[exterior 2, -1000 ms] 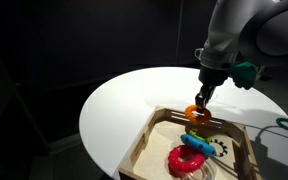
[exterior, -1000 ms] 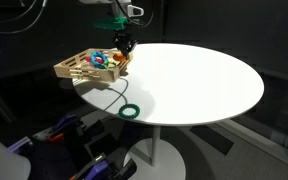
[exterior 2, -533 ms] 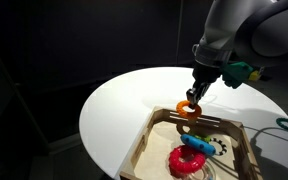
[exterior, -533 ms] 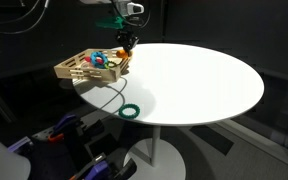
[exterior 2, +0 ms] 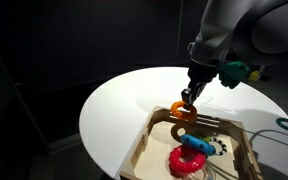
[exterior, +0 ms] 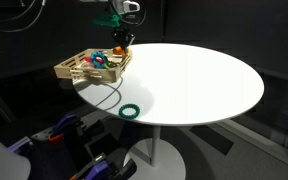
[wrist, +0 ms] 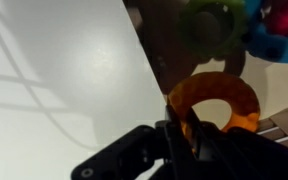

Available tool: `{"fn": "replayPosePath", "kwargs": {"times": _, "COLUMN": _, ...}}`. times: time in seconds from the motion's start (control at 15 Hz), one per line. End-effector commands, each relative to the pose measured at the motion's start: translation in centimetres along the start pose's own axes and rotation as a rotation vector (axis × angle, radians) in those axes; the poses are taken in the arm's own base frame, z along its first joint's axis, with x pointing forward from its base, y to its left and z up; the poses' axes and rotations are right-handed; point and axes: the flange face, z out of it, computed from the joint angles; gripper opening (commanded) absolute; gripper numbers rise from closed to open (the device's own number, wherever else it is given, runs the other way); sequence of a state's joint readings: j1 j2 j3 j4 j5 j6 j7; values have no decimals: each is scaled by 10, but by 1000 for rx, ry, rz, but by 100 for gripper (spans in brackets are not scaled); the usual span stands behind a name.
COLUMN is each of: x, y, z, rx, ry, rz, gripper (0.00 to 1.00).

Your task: Move the orange ring from the table to the tray

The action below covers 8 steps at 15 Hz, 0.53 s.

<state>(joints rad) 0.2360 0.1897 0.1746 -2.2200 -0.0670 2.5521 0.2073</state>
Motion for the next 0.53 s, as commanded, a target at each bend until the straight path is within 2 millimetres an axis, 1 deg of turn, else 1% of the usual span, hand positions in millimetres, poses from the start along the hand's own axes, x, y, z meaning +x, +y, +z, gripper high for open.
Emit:
{"fn": "replayPosePath", "kwargs": {"times": 0.0, "x": -1, "y": -13, "z": -1, "rx": 48, "ry": -32, "rz": -44, "gripper": 6}}
{"fn": "replayPosePath", "kwargs": {"times": 0.07, "x": -3, "y": -16, "z": 0, "rx": 59, "ry": -45, "rz": -56, "gripper": 9}}
{"fn": "replayPosePath", "kwargs": {"times": 0.13, "x": -5, "y": -17, "z": 2, "rx": 62, "ry": -58, "rz": -72, "gripper": 36}}
{"fn": "replayPosePath", "kwargs": {"times": 0.2, "x": -7, "y": -17, "z": 4, "rx": 62, "ry": -74, "rz": -78, "gripper": 37}}
{"fn": "replayPosePath", "kwargs": {"times": 0.27, "x": -11, "y": -14, "z": 8, "rx": 49, "ry": -93, "rz": -83, "gripper": 44}}
{"fn": "replayPosePath", "kwargs": {"times": 0.47, "x": -19, "y": -5, "z": 20, "rx": -4, "ry": -141, "rz": -83, "gripper": 68}}
